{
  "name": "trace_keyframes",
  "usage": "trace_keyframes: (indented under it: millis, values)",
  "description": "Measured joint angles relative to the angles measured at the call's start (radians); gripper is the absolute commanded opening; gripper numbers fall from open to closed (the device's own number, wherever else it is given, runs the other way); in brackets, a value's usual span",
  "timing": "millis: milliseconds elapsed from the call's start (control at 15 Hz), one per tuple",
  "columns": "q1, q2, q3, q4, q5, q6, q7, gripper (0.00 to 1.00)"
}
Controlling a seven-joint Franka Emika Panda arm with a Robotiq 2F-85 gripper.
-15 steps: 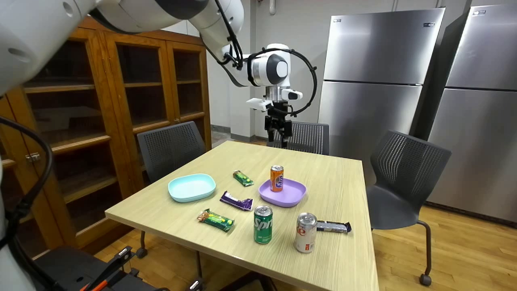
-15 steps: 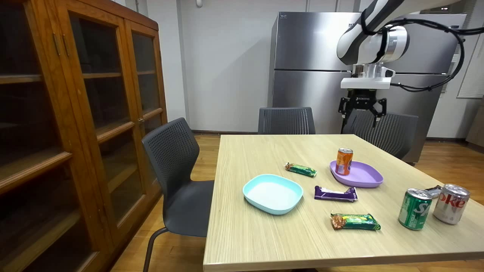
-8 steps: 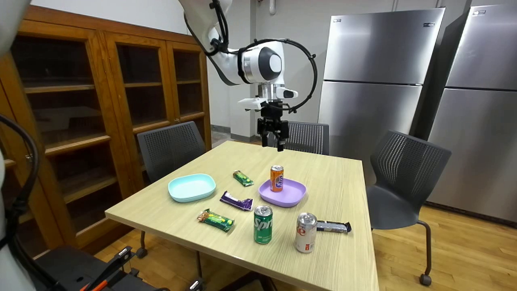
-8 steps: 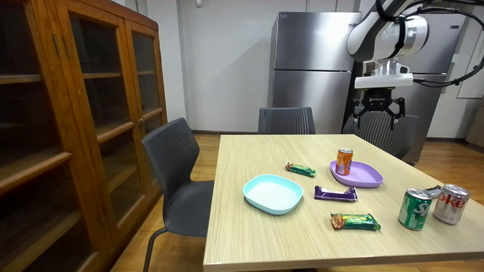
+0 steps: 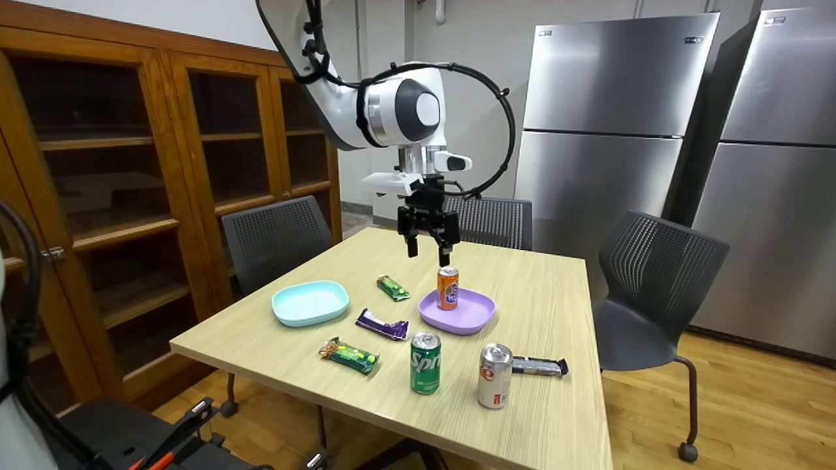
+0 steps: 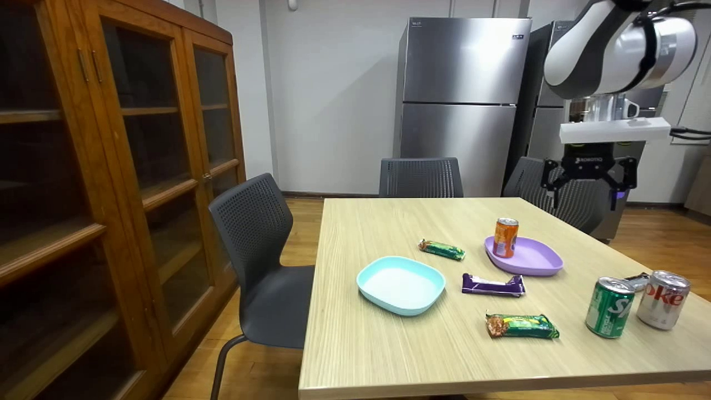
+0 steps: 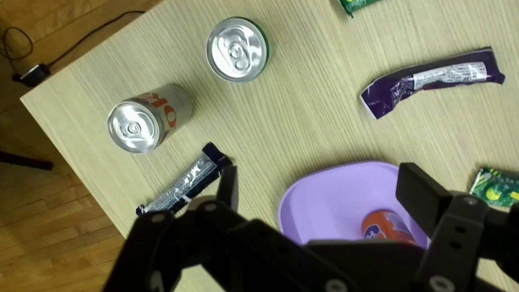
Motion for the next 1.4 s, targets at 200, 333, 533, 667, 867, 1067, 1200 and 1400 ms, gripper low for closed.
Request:
trace_keyframes:
  millis: [200, 333, 533, 667, 867, 1067, 1200, 1400]
  values:
    - [-0.018, -0.074, -0.008, -0.179, -0.011, 0.125, -0.048, 1.0]
    - [-0.034, -0.119, -0.016, -0.3, -0.017, 0.205, -0.08, 1.0]
    - [-0.057, -0.168, -0.035, -0.442, -0.043, 0.295, -0.107, 1.0]
    - [-0.069, -0.185, -0.053, -0.501, -0.075, 0.334, -0.11, 1.0]
    - [-0.078, -0.189, -0.066, -0.527, -0.101, 0.348, -0.109, 1.0]
    - [-0.077, -0.187, -0.063, -0.525, -0.101, 0.348, -0.109, 1.0]
    - [-0.077, -0.187, -0.063, -0.524, -0.101, 0.348, -0.109, 1.0]
    - [-0.077, -0.183, -0.063, -0.524, -0.101, 0.348, -0.109, 1.0]
